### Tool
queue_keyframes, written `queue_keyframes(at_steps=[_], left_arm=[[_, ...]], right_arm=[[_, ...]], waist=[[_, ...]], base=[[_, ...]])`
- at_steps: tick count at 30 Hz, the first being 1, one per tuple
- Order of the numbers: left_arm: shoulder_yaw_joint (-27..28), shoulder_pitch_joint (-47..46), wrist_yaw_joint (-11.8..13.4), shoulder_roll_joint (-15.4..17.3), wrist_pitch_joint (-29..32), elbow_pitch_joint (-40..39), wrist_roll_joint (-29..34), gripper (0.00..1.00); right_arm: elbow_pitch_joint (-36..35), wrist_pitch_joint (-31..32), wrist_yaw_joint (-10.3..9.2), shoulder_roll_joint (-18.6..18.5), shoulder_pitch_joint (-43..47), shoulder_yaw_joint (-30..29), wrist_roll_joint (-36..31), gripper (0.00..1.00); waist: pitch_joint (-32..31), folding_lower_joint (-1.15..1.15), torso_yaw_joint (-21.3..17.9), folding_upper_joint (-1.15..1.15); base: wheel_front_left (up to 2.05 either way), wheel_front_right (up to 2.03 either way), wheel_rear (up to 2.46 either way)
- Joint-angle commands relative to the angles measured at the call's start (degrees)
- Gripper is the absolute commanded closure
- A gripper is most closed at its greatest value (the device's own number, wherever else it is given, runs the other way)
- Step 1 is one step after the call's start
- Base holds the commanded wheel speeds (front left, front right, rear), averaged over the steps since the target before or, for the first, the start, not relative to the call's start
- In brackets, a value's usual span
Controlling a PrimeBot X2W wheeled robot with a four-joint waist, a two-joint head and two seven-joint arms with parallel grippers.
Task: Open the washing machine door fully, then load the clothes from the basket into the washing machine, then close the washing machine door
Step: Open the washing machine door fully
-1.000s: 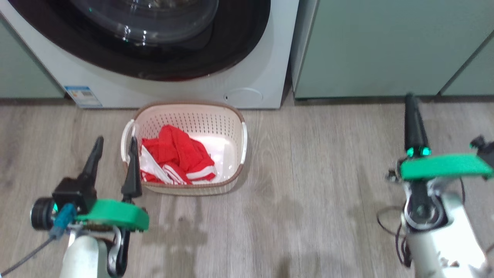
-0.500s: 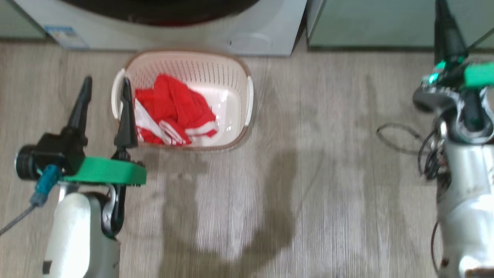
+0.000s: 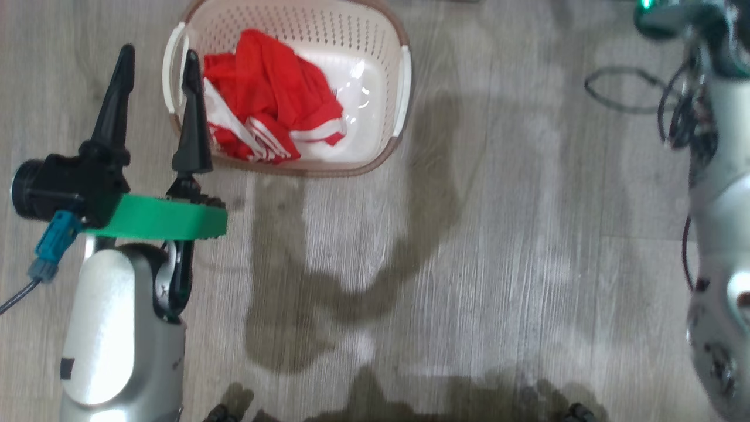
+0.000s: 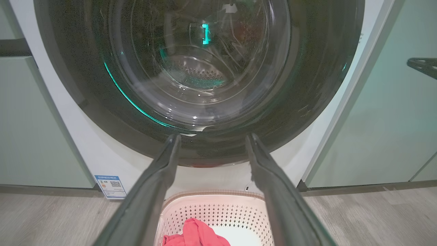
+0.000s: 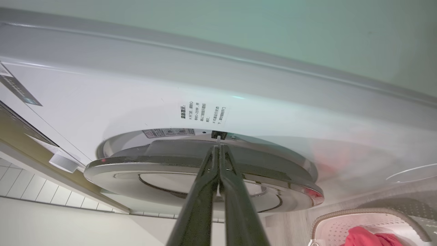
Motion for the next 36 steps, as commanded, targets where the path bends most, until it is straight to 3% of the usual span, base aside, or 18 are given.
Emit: queue_keyframes(at_steps=[1, 9, 18, 36], left_arm=[[1.24, -1.18, -0.04, 0.77, -0.54, -2.47, -0.31, 0.00], [-0.51, -4.15, 0.09, 0.77, -0.54, -3.16, -1.20, 0.00], [-1.84, -5.03, 0.67, 0.77, -0.54, -3.20, -2.04, 0.00], [-2.61, -5.37, 1.32, 0.76, -0.54, -2.90, -2.14, 0.00]], right_arm=[[-1.36, 0.59, 0.01, 0.16, -3.00, 0.91, -0.02, 1.00], [4.33, 6.18, 0.01, 0.71, -14.43, 4.20, -1.23, 1.00], [8.73, 7.42, 0.01, 1.72, -22.03, 5.44, -2.72, 1.00], [11.01, 12.21, 0.01, 2.23, -24.06, 6.24, -2.74, 1.00]], waist=[[1.69, -0.01, 0.77, 0.00], [5.73, -0.01, 2.29, 0.00], [7.12, -0.01, 4.07, 0.00], [7.21, -0.01, 4.85, 0.00]], base=[[0.00, 0.00, 0.00], [0.00, 0.00, 0.00], [0.00, 0.00, 0.00], [0.00, 0.00, 0.00]])
